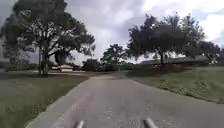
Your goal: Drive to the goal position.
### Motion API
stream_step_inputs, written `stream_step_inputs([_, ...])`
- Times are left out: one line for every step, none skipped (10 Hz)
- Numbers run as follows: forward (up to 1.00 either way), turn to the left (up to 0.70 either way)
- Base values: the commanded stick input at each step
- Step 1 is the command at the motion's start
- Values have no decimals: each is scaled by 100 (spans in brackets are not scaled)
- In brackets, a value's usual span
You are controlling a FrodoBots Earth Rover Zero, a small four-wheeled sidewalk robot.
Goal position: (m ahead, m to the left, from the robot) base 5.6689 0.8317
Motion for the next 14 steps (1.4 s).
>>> stream_step_inputs([70,0])
stream_step_inputs([70,0])
stream_step_inputs([70,0])
stream_step_inputs([70,0])
stream_step_inputs([70,0])
stream_step_inputs([70,1])
stream_step_inputs([70,1])
stream_step_inputs([70,2])
stream_step_inputs([70,2])
stream_step_inputs([70,1])
stream_step_inputs([70,1])
stream_step_inputs([70,0])
stream_step_inputs([70,0])
stream_step_inputs([70,0])
